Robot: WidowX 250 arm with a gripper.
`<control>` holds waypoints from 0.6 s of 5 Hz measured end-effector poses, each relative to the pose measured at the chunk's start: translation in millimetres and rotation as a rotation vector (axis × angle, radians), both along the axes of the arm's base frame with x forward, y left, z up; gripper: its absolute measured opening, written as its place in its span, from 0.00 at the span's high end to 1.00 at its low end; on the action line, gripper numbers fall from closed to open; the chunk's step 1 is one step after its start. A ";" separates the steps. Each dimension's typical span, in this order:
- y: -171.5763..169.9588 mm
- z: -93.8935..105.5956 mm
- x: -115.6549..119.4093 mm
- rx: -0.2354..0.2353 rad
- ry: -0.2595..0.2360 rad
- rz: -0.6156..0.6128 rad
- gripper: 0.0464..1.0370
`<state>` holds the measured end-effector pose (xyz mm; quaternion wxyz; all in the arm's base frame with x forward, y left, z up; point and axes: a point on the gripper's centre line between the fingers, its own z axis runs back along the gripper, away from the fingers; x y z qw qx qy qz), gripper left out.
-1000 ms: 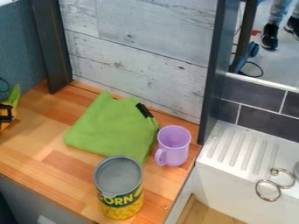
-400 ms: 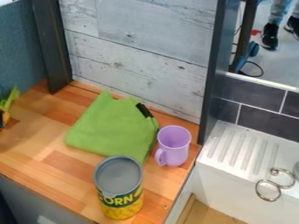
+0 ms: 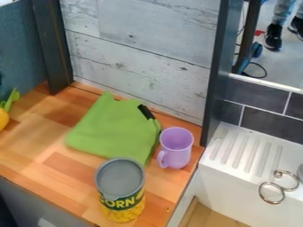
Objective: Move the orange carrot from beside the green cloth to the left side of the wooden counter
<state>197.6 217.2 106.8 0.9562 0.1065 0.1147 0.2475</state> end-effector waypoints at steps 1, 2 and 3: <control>-39.5 34.3 -6.3 0.036 -0.078 -0.097 0.04; -84.9 40.2 -19.1 -0.035 -0.119 -0.222 0.04; -109.8 41.5 -25.4 -0.065 -0.117 -0.310 0.04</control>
